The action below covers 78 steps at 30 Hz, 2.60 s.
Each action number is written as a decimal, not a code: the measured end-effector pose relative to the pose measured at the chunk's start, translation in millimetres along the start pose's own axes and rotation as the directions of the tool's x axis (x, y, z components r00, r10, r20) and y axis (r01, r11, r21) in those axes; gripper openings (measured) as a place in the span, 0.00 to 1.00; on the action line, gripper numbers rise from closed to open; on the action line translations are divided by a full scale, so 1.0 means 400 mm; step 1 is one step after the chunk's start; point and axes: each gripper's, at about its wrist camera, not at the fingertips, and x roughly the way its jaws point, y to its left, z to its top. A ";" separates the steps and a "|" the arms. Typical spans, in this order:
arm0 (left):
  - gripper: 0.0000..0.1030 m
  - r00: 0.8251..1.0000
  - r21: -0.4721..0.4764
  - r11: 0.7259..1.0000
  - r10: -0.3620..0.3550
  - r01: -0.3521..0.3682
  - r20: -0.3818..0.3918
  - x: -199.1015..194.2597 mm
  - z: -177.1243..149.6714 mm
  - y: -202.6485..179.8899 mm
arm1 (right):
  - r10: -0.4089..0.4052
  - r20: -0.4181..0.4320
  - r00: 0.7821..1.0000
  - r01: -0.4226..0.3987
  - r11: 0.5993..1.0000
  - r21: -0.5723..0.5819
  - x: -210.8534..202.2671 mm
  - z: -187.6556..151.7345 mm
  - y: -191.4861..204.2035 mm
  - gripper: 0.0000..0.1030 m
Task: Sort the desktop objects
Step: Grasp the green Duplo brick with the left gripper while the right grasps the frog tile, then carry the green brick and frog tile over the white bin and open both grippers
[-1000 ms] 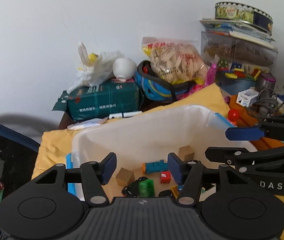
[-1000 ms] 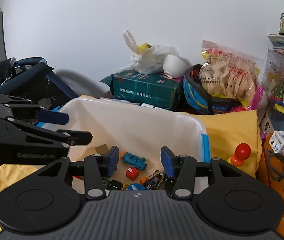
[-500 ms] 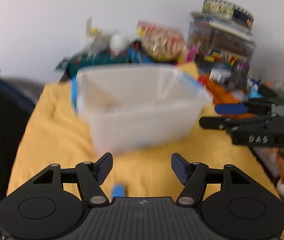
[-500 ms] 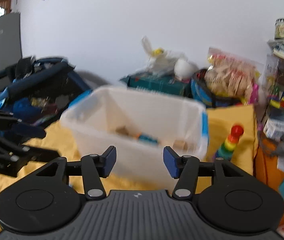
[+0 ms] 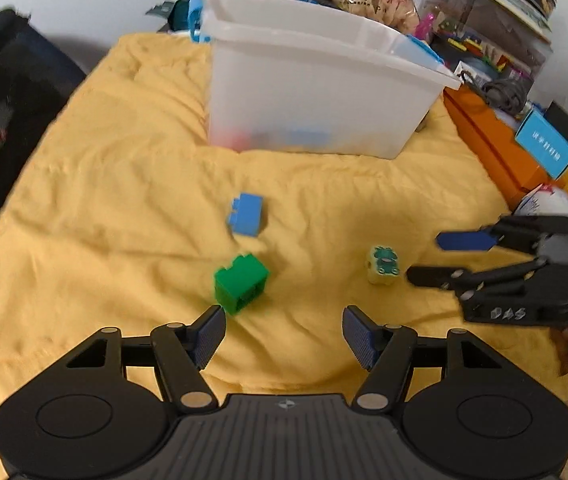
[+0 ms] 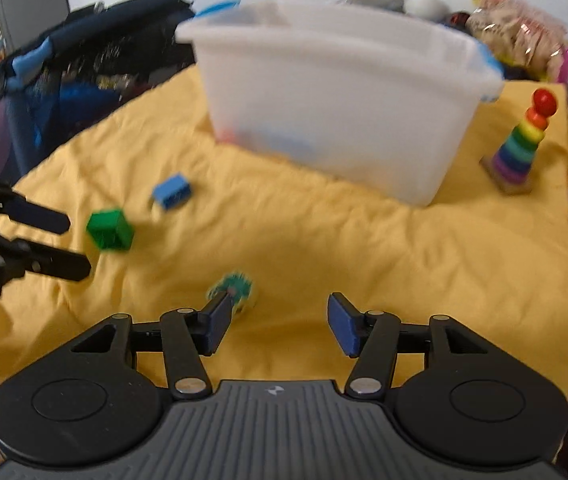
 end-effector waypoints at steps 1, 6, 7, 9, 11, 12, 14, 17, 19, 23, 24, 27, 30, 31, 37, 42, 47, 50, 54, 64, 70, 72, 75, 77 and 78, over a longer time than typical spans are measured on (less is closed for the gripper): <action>0.66 1.000 -0.014 1.000 -0.010 0.010 -0.007 0.003 -0.005 0.004 | 0.004 -0.012 1.000 -0.005 1.000 -0.002 0.004 -0.005 0.003 0.57; 0.66 0.999 0.022 0.999 0.047 -0.046 -0.011 0.005 -0.028 0.001 | -0.009 -0.068 0.998 0.008 1.000 -0.009 0.031 -0.029 0.019 0.60; 0.66 0.998 0.041 0.997 0.060 -0.060 -0.007 0.005 -0.031 -0.001 | -0.020 -0.085 0.996 0.020 1.000 -0.004 0.037 -0.033 0.019 0.59; 0.66 0.998 0.067 0.995 0.070 -0.070 0.001 0.005 -0.033 0.000 | 0.004 -0.086 0.996 -0.002 1.000 0.029 0.036 -0.035 0.011 0.55; 0.66 0.997 0.078 0.994 0.075 -0.075 0.009 0.005 -0.029 0.003 | 0.034 -0.058 0.998 -0.030 0.998 0.055 0.028 -0.024 0.008 0.54; 0.66 0.996 0.089 0.992 0.085 -0.086 0.017 0.005 -0.024 0.004 | 0.041 -0.041 0.998 -0.039 0.998 0.053 0.025 -0.018 0.012 0.54; 0.66 0.993 0.116 0.986 0.114 -0.117 0.033 0.005 -0.012 0.005 | 0.063 -0.032 0.997 -0.062 0.997 0.041 0.030 -0.002 0.026 0.51; 0.66 0.992 0.156 0.980 0.114 -0.122 0.058 0.002 0.016 0.018 | 0.093 -0.043 0.995 -0.089 0.993 0.081 0.048 0.020 0.037 0.39; 0.66 0.989 0.177 0.974 0.129 -0.140 0.074 0.009 0.031 0.020 | 0.082 -0.053 0.995 -0.078 0.994 0.082 0.062 0.026 0.042 0.39; 0.63 0.994 0.204 0.973 0.097 -0.105 0.048 0.058 0.053 0.038 | 0.043 -0.078 0.996 -0.038 0.997 0.066 0.083 0.017 0.050 0.33; 0.60 0.997 0.204 0.976 0.070 -0.076 0.037 0.068 0.054 0.038 | 0.037 -0.071 0.997 -0.033 0.998 0.058 0.078 0.014 0.050 0.32; 0.46 1.000 0.238 0.971 0.027 -0.029 0.014 0.075 0.041 0.002 | -0.013 -0.044 0.999 0.015 0.999 0.052 0.051 0.010 0.044 0.32; 0.47 0.999 0.346 0.938 0.024 -0.030 0.022 0.069 0.001 -0.059 | -0.049 -0.040 0.998 0.051 0.997 0.060 0.031 0.002 0.020 0.33; 0.49 0.999 0.392 0.919 0.025 -0.039 0.040 0.062 -0.020 -0.084 | -0.061 -0.044 0.997 0.064 0.996 0.061 0.027 -0.006 0.011 0.33; 0.52 0.997 0.492 0.870 -0.032 -0.003 0.063 0.017 -0.085 -0.157 | -0.071 -0.073 0.995 0.078 0.993 0.094 0.016 -0.056 -0.023 0.33; 0.52 0.994 0.388 0.920 0.010 -0.053 0.112 -0.003 -0.058 -0.121 | -0.063 -0.059 0.996 0.067 0.995 0.080 0.006 -0.065 -0.019 0.33; 0.52 0.996 0.292 0.954 0.042 -0.063 0.077 0.046 -0.024 -0.100 | -0.058 -0.031 0.998 0.060 0.994 0.087 -0.002 -0.066 -0.019 0.39; 0.52 0.998 0.276 0.959 0.052 -0.061 0.038 0.084 -0.013 -0.101 | -0.057 -0.026 0.998 0.059 0.995 0.076 0.010 -0.056 -0.015 0.40; 0.34 0.999 0.243 0.969 0.044 -0.042 -0.004 0.111 -0.010 -0.085 | -0.058 -0.035 0.998 0.060 0.996 0.062 0.031 -0.055 -0.014 0.35; 0.34 0.991 0.190 0.981 0.008 -0.035 0.137 -0.018 0.096 -0.031 | -0.072 0.024 0.997 0.071 0.996 0.062 -0.033 -0.012 -0.041 0.31; 0.34 0.951 0.177 0.982 0.013 -0.071 0.308 -0.115 0.288 -0.020 | -0.117 0.209 0.971 0.101 0.991 0.084 -0.131 0.135 -0.100 0.31; 0.34 0.943 0.175 0.982 0.005 -0.067 0.333 -0.121 0.352 -0.020 | -0.119 0.260 0.958 0.095 0.990 0.103 -0.149 0.193 -0.128 0.31; 0.34 0.933 0.210 0.976 -0.018 -0.063 0.360 -0.107 0.409 -0.035 | -0.106 0.307 0.946 0.068 0.989 0.132 -0.153 0.271 -0.167 0.31; 0.34 0.936 0.213 0.976 -0.024 -0.055 0.351 -0.081 0.439 -0.043 | -0.108 0.324 0.940 0.068 0.989 0.134 -0.142 0.314 -0.181 0.31; 0.34 0.940 0.215 0.976 -0.034 -0.042 0.339 -0.063 0.455 -0.048 | -0.112 0.323 0.940 0.074 0.989 0.127 -0.135 0.329 -0.185 0.31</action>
